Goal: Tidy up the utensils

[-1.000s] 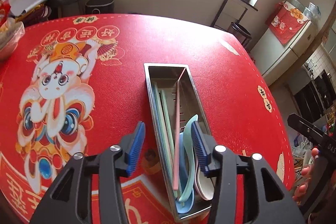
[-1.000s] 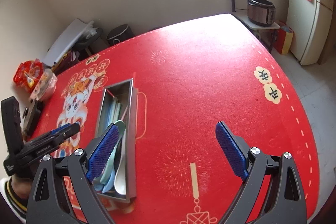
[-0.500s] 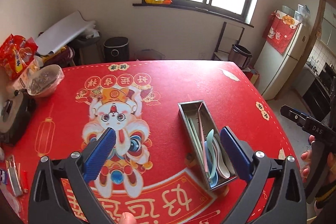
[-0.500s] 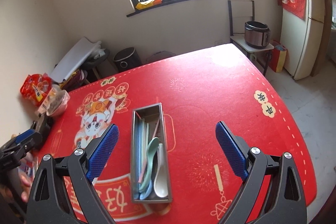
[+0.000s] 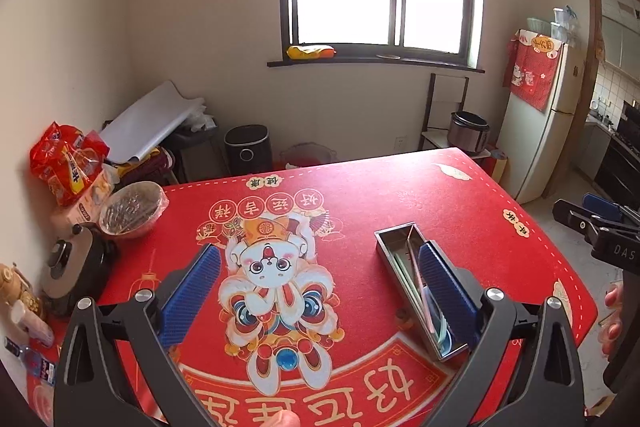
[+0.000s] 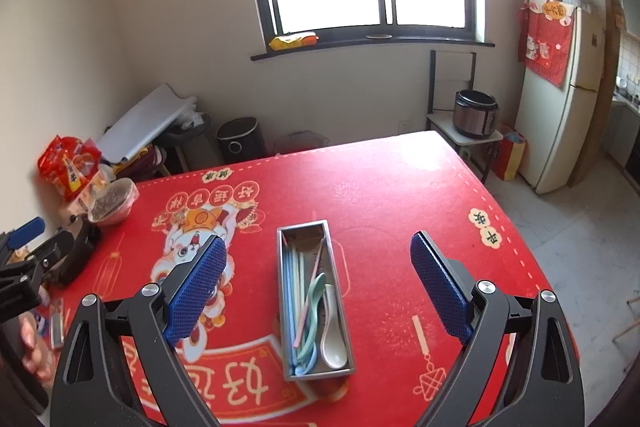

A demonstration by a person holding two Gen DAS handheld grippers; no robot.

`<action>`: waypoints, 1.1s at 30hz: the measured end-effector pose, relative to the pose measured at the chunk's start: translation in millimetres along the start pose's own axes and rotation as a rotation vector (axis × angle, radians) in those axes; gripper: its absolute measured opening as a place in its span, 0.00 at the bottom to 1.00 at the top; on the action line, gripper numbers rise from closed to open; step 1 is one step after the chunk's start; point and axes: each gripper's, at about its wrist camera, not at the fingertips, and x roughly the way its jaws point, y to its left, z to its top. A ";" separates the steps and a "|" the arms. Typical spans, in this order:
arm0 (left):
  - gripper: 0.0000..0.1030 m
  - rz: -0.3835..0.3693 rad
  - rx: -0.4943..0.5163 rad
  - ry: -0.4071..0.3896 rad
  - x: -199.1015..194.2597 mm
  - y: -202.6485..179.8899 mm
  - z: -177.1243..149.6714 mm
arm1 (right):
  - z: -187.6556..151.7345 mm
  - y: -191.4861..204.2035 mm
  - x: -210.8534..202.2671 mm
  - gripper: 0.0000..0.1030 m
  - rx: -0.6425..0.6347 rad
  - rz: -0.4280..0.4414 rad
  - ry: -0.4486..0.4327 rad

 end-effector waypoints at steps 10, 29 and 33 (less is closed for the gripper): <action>0.94 -0.046 0.023 -0.041 -2.8 -0.1 5.8 | 2.2 15.4 -17.8 0.88 -0.027 -0.068 -0.049; 0.94 -0.057 0.029 -0.074 0.7 -0.3 13.3 | 7.7 4.6 -26.3 0.88 0.015 -0.154 -0.074; 0.94 -0.062 0.030 -0.080 0.2 -1.5 12.5 | 7.9 2.0 -27.8 0.88 0.019 -0.170 -0.080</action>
